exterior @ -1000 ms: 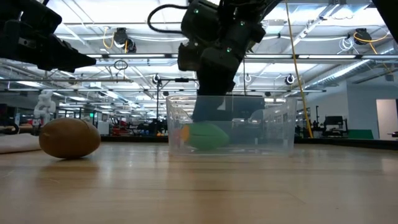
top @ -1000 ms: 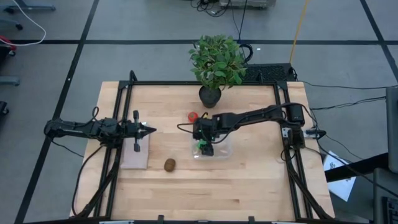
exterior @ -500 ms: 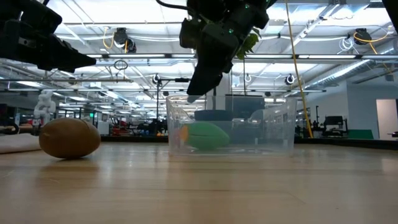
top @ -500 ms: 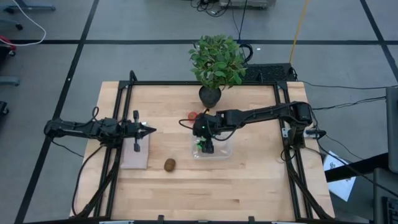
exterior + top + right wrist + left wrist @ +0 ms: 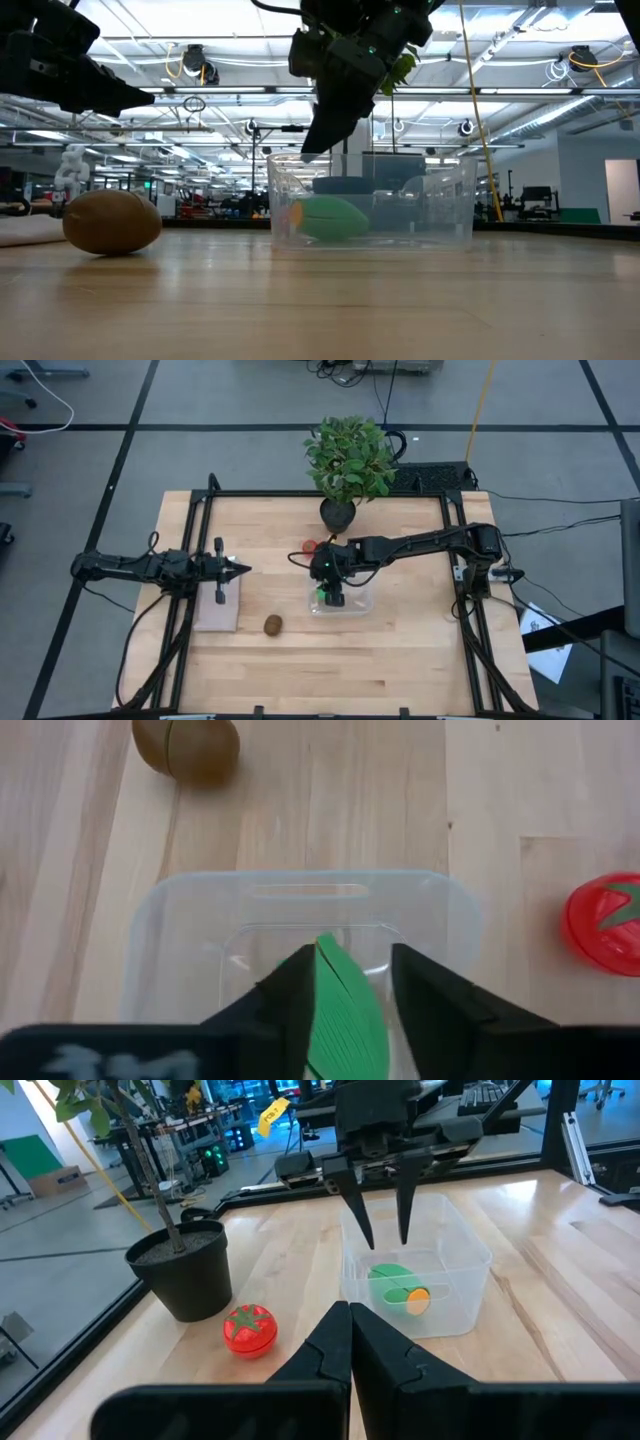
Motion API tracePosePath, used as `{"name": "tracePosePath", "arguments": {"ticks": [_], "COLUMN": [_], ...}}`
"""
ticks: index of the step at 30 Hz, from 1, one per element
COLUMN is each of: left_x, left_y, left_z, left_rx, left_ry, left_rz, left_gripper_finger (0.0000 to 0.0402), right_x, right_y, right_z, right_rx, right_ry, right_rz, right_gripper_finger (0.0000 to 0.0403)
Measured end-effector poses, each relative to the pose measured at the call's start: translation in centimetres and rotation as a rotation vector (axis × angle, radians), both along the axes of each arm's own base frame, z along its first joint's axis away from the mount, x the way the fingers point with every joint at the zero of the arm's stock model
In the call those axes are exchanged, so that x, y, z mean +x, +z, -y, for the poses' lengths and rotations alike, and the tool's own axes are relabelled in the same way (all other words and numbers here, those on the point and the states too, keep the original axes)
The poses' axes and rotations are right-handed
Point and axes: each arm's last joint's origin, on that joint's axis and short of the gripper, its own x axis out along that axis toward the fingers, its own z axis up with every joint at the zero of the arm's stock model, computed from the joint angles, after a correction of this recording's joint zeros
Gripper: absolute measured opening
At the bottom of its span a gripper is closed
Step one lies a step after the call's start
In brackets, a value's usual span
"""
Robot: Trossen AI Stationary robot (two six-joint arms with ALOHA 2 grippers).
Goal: Pick and placing Produce into tupperware
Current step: Put the brown kiwi into the transparent bin
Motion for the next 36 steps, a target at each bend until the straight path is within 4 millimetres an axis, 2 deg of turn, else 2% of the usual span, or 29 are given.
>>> {"name": "tracePosePath", "arguments": {"ticks": [9, 15, 19, 23, 27, 36], "left_x": [0.0, 0.0, 0.0, 0.0, 0.0, 0.0], "left_y": [0.0, 0.0, 0.0, 0.0, 0.0, 0.0], "left_z": [0.0, 0.0, 0.0, 0.0, 0.0, 0.0], "left_rx": [-0.001, -0.002, -0.002, -0.002, -0.002, 0.005], "left_ry": [0.0, 0.001, 0.001, 0.001, 0.001, 0.0], "left_rz": [0.0, 0.0, 0.001, 0.002, 0.002, -0.001], "left_gripper_finger": [0.0003, 0.0003, 0.0003, 0.0003, 0.0003, 0.0003], "right_x": [0.0, 0.1, 0.0, -0.9, -2.4, -7.8], "right_y": [0.0, 0.4, 1.7, 4.1, 7.4, 15.0], "right_z": [0.0, 0.0, -0.2, -0.3, -0.3, -0.3], "right_rx": [-0.008, -0.017, -0.029, -0.043, -0.045, -0.075], "right_ry": [0.012, 0.025, 0.042, 0.058, 0.053, 0.026], "right_rz": [0.001, 0.032, 0.096, 0.162, 0.253, 0.471], "right_gripper_finger": [0.0008, 0.0007, 0.0002, 0.0001, 0.0001, 0.0]}}
